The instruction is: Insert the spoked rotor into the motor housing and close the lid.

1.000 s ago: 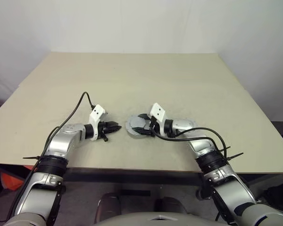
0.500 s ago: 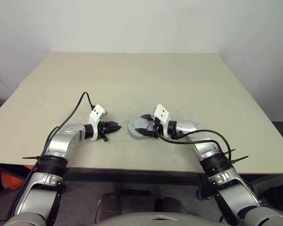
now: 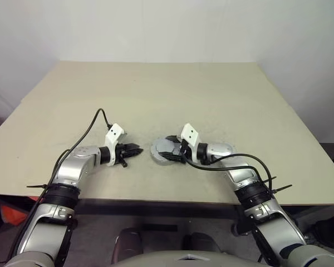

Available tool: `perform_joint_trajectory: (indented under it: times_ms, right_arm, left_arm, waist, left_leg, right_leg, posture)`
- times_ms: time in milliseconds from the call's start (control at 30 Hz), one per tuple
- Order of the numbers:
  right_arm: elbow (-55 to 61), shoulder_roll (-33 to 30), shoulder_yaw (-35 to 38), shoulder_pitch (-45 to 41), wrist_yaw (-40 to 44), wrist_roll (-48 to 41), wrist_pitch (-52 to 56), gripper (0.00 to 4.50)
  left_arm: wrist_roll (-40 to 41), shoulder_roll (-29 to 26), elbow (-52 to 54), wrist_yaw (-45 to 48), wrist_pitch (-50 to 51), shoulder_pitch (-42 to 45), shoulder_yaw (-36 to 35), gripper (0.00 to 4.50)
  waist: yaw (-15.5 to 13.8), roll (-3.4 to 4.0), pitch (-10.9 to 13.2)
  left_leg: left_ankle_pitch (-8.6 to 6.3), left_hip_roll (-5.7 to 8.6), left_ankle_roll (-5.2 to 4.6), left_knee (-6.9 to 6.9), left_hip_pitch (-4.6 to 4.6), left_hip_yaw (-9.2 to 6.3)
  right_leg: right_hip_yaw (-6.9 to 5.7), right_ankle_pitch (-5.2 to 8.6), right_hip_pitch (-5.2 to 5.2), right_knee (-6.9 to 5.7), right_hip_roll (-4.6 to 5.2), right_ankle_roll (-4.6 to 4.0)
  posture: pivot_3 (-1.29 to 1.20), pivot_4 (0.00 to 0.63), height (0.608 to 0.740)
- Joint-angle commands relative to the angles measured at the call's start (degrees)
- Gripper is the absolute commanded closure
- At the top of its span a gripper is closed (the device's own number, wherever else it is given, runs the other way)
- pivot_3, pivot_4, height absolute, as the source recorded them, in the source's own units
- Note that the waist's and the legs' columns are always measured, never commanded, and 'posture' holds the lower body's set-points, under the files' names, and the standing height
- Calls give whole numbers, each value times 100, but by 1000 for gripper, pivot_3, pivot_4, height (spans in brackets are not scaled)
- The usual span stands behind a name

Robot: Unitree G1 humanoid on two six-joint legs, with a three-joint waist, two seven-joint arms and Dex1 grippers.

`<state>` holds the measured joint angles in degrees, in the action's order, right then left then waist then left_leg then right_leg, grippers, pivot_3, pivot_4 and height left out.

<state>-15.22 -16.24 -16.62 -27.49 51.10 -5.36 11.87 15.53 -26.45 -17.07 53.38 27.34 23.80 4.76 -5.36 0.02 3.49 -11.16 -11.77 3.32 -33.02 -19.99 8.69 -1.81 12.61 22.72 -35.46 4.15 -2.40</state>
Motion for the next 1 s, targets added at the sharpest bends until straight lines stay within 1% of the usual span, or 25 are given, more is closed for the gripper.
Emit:
perform_joint_trajectory:
  times_ms: [33,233,300,533,633,700,900,1000]
  right_arm:
    - [-310,69,-163,-81,-48,192,56,1548]
    - [-580,94,-251,-156,-40,328,41,1548]
    - [-652,88,-291,-176,-66,380,103,1548]
    - [-989,20,-406,-253,-208,549,68,1548]
    - [-996,8,-418,-252,-228,538,49,1548]
    - [-970,1,-420,-244,-240,530,51,1548]
    - [-844,-20,-397,-219,-279,499,94,1548]
    - [-829,-33,-380,-218,-300,494,103,1548]
  left_arm:
    - [134,29,276,-23,56,85,-130,3205]
    - [403,120,459,-84,390,150,-290,3205]
    - [547,168,560,-116,563,191,-368,3205]
    - [1246,433,758,-396,1340,447,-856,3205]
    - [1335,514,790,-429,1503,470,-812,3801]
    - [1379,544,845,-418,1597,454,-738,4442]
    - [1313,511,779,-372,1966,422,-450,4480]
    - [1441,528,837,-361,2221,389,-445,4480]
  waist:
    - [20,-2,-1]
    - [49,-2,-1]
    - [56,-2,-1]
    - [101,-1,-3]
    - [106,0,-4]
    - [110,0,-4]
    - [116,0,-4]
    - [120,0,-4]
  left_leg:
    - [0,0,0,0,0,2]
    - [-6,-3,-9,2,33,3]
    - [-6,-3,-9,2,36,2]
    - [-5,-2,-8,2,52,2]
    - [-5,-1,-8,2,63,2]
    - [-5,0,-8,2,67,2]
    - [-5,-1,-8,4,67,2]
    - [-5,0,-8,5,66,2]
  right_leg:
    - [1,0,-2,-1,0,0]
    - [1,4,-42,-3,-4,7]
    - [3,16,-46,-3,-3,27]
    - [3,21,-59,-6,-3,36]
    - [6,24,-68,-6,-3,42]
    - [9,26,-72,-4,-2,44]
    - [9,26,-70,-3,-2,45]
    - [9,27,-68,-2,-2,45]
  posture:
    - [0,0,740]
    - [0,0,740]
    - [0,0,740]
    - [0,0,740]
    - [0,0,740]
    - [0,0,740]
    - [0,0,740]
    - [0,0,740]
